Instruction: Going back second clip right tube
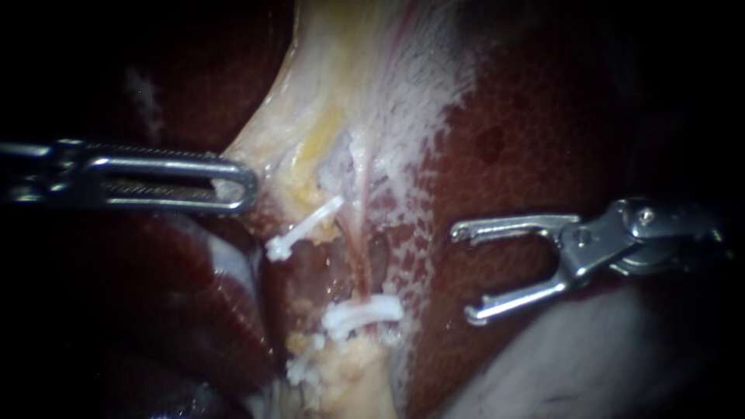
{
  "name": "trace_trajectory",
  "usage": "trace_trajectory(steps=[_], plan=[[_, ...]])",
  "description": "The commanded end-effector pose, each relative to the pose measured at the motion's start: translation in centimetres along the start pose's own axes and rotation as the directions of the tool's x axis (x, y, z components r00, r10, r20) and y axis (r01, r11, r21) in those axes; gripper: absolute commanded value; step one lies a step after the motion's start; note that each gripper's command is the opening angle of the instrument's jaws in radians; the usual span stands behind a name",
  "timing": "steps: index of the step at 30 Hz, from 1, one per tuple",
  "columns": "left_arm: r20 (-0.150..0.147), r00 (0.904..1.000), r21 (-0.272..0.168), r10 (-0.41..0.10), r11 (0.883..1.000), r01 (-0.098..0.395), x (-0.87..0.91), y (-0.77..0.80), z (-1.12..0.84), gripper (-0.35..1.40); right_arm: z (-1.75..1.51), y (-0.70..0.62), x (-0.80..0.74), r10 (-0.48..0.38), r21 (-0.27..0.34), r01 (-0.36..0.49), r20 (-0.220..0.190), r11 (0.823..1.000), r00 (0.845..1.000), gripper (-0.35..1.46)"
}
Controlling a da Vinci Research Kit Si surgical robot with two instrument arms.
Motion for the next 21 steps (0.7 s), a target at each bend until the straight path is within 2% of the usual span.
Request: trace_trajectory(steps=[1, 6, 13, 21], plan=[[0.001, 1.0, -0.001, 0.0, 1.0, 0.0, 0.0, -0.01, 0.01, -0.35, -0.01, 0.01, 0.01, -0.003, -0.008, 0.003, 0.0, 1.0, 1.0, 0.6], [0.001, 1.0, -0.002, 0.0, 1.0, 0.0, 0.01, -0.01, 0.02, -0.35, -0.02, 0.01, 0.03, -0.004, -0.044, 0.004, 0.002, 0.999, 1.0, 0.6], [0.001, 1.0, -0.002, 0.001, 1.0, -0.001, 0.02, 0.03, 0.05, -0.35, -0.02, -0.03, 0.03, -0.003, -0.042, 0.003, 0.002, 0.999, 1.0, 0.6], [-0.002, 1.0, 0.0, -0.001, 1.0, 0.001, 0.08, 0.24, 0.2, -0.35, -0.01, -0.06, 0.03, -0.005, -0.033, 0.005, 0.002, 0.999, 1.0, 0.6]])
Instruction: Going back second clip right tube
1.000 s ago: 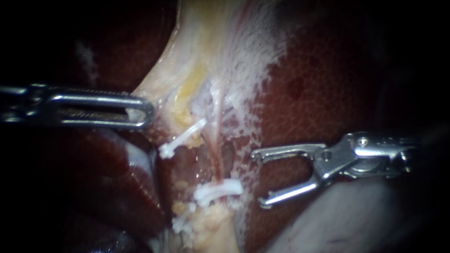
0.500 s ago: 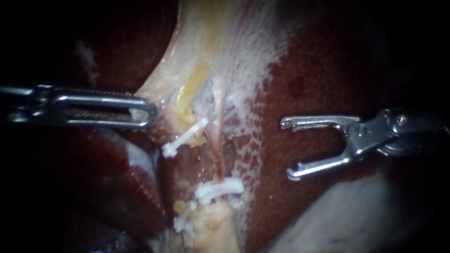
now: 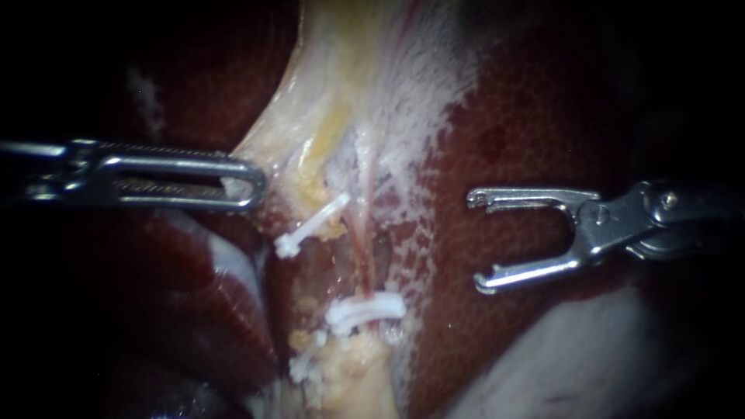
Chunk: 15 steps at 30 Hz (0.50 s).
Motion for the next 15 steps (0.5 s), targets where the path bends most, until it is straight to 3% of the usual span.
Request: trace_trajectory(steps=[1, 15], plan=[[-0.006, 1.0, 0.006, -0.001, 1.0, 0.001, 0.01, 0.03, 0.02, -0.35, 0.01, 0.0, -0.01, 0.0, 0.001, 0.0, 0.0, 1.0, 1.0, 0.6], [-0.052, 0.9986, 0.029, 0.005, 1.0, -0.003, 0.23, 0.15, 0.52, -0.35, -0.01, -0.02, -0.01, -0.001, 0.014, 0.001, 0.0, 1.0, 1.0, 0.6]])
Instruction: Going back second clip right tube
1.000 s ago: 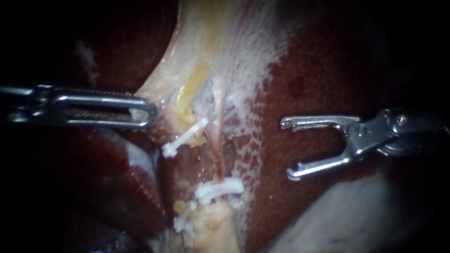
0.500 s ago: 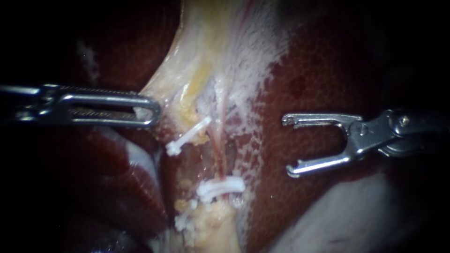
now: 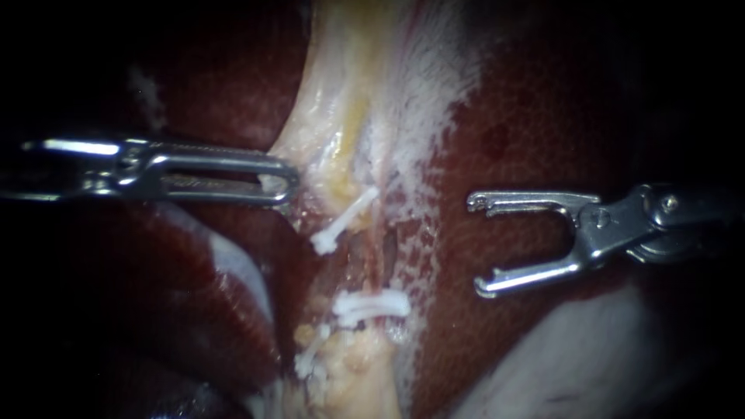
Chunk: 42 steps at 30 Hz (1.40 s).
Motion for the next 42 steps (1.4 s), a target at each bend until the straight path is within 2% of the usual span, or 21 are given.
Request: trace_trajectory(steps=[1, 6, 15, 42], plan=[[-0.004, 1.0, 0.0, 0.002, 1.0, -0.002, 0.01, 0.02, 0.03, -0.35, 0.0, 0.0, 0.0, 0.0, 0.0, 0.0, 0.0, 1.0, 1.0, 0.6], [-0.01, 0.9999, -0.001, -0.008, 1.0, 0.008, 0.03, 0.06, 0.11, -0.35, 0.0, 0.0, 0.0, 0.0, 0.003, 0.0, 0.0, 1.0, 1.0, 0.6], [-0.017, 0.9998, 0.002, -0.006, 1.0, 0.006, 0.05, 0.04, 0.21, -0.35, 0.02, -0.02, 0.0, -0.001, 0.012, 0.001, 0.0, 1.0, 1.0, 0.6], [-0.025, 0.9996, -0.001, -0.016, 1.0, 0.016, 0.07, 0.05, 0.24, -0.35, 0.02, -0.03, 0.0, -0.001, 0.016, 0.001, 0.0, 1.0, 1.0, 0.6]])
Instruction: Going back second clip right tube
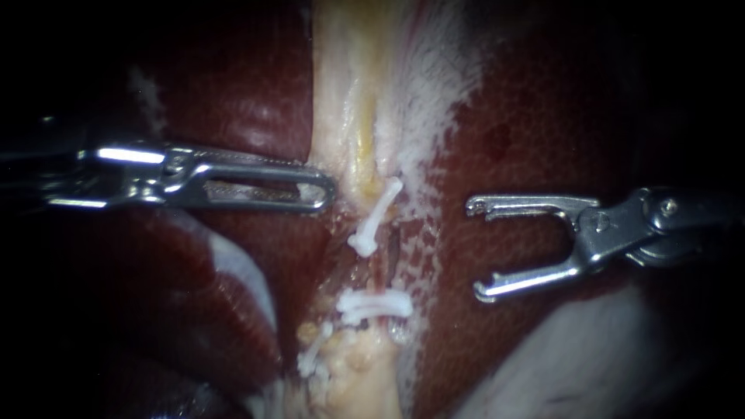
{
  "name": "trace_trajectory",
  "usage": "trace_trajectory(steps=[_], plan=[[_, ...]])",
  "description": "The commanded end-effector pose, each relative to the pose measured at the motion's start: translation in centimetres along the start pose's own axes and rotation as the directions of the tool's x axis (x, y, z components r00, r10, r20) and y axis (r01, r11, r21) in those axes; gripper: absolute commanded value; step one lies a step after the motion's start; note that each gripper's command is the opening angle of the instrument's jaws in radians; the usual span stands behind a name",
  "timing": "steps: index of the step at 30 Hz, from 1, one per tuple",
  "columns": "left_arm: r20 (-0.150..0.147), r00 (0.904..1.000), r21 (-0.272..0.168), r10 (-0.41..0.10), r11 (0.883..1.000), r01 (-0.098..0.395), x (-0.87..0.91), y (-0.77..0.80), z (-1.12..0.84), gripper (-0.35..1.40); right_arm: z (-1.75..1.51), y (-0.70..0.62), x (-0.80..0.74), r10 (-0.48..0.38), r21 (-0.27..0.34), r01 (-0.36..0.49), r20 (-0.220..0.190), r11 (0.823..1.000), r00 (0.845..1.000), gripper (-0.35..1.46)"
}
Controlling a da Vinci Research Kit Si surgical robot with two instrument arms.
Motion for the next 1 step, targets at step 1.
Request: trace_trajectory(steps=[1], plan=[[0.0, 1.0, 0.0, -0.001, 1.0, 0.001, 0.0, 0.0, 0.0, -0.35, 0.0, 0.0, 0.0, 0.0, 0.001, 0.0, 0.0, 1.0, 1.0, 0.6]])
